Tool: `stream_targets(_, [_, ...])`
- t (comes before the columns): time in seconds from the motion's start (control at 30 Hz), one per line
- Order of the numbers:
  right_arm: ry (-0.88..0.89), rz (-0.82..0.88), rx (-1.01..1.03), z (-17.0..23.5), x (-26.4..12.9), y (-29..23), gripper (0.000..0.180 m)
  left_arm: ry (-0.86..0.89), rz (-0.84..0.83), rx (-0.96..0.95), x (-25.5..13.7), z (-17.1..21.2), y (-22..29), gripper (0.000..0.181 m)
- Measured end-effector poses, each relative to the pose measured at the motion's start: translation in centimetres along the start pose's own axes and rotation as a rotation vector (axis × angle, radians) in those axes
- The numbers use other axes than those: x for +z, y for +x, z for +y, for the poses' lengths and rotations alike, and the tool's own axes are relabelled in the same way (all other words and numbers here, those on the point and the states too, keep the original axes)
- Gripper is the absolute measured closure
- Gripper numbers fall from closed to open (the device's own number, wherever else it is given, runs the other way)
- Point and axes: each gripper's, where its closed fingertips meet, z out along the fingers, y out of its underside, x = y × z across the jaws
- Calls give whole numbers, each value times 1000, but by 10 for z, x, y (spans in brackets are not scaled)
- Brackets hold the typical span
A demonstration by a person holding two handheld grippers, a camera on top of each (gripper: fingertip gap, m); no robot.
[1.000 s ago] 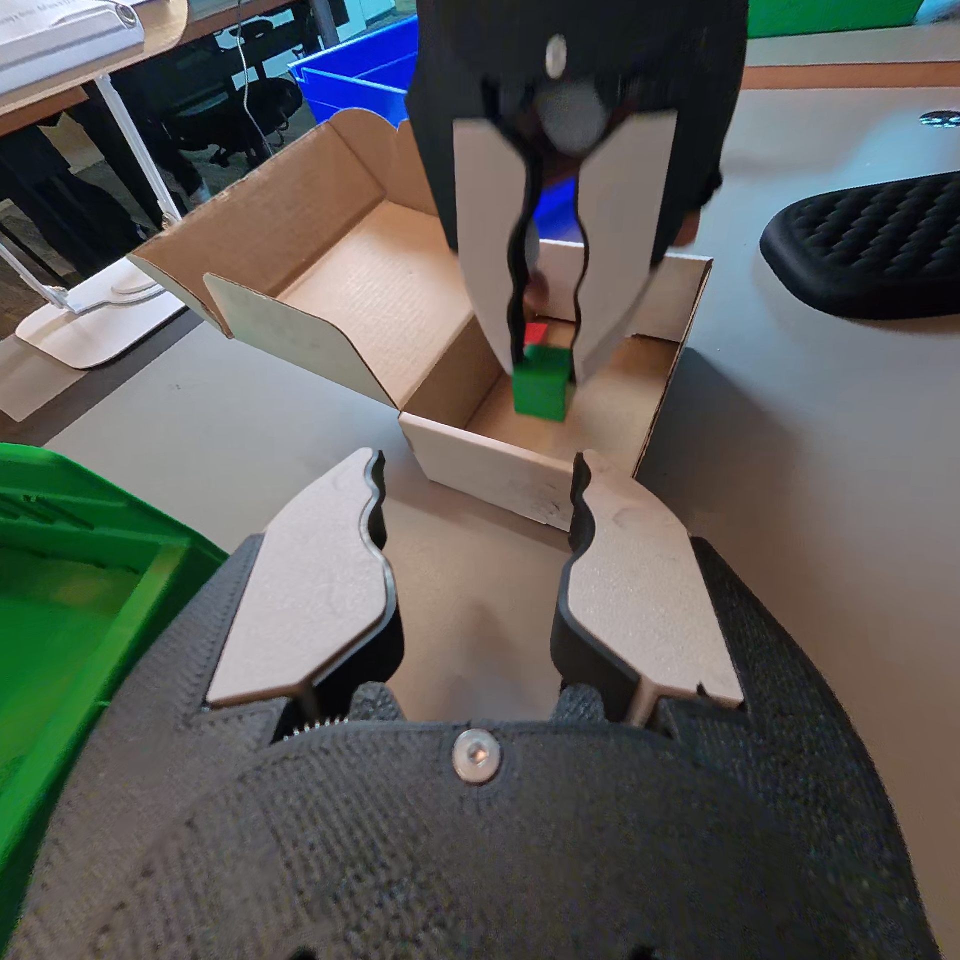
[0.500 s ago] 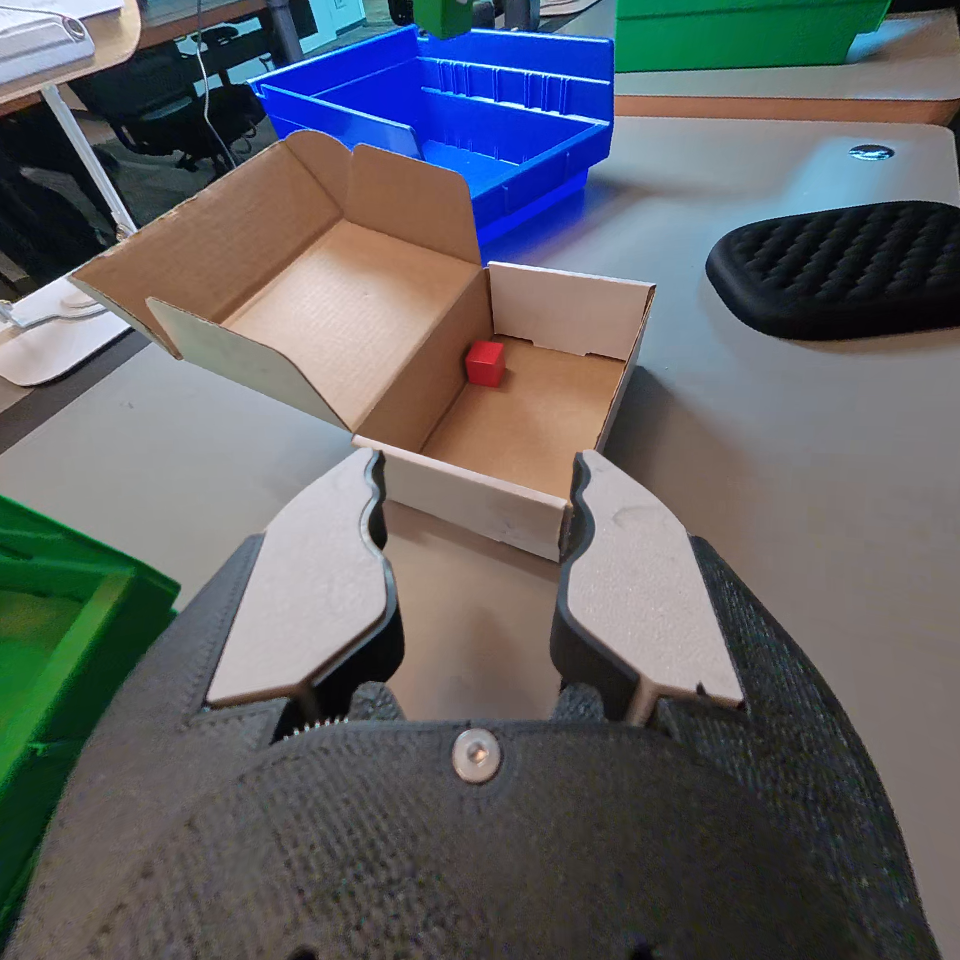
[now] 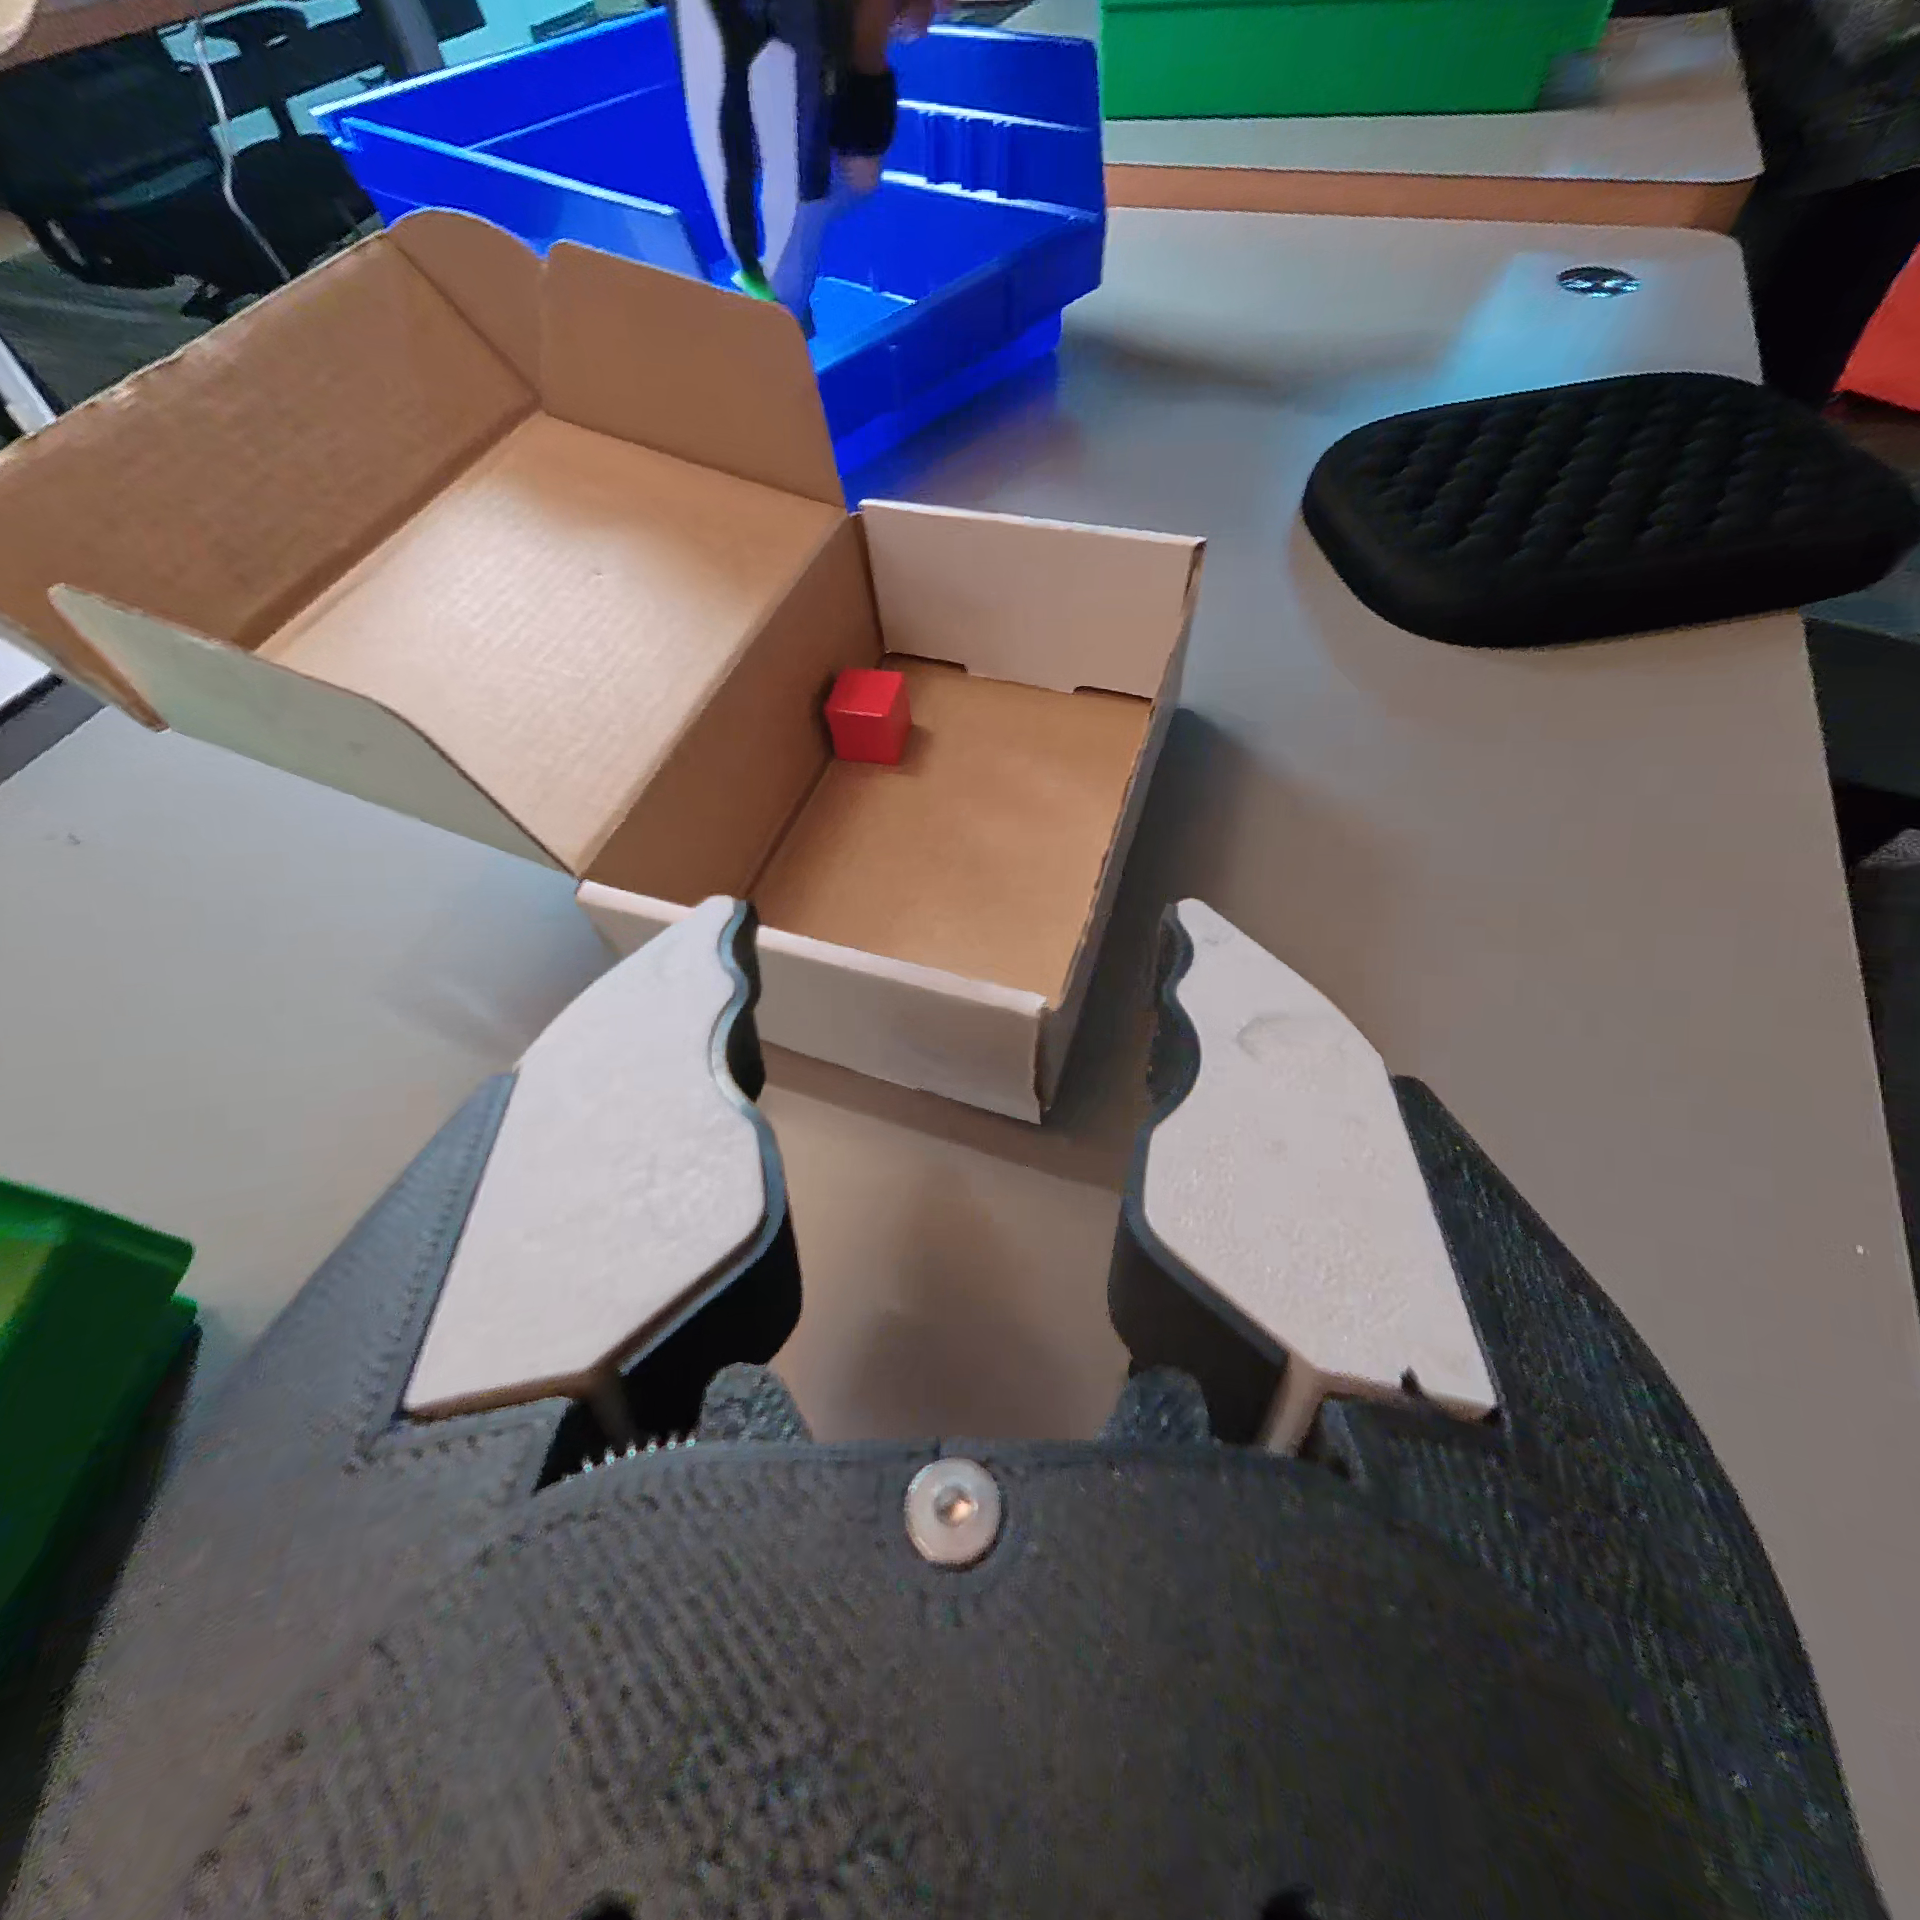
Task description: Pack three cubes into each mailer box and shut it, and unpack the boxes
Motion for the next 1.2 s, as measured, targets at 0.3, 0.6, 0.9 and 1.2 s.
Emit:
stream_targets(0.3, [-55,-16,-12,6,14,0,153,-79,11,80,9,13,12,117])
stream_targets(0.6, [-32,19,-39,4,18,3,153,-115,-75,149,19,16,5,134])
stream_targets(0.9, [73,67,-44,-16,-23,-4,147,-132,-114,163,24,18,-2,146])
stream_targets(1.2, [375,15,-386,-135,-115,-161,151,-127,-128,129,22,19,-10,145])
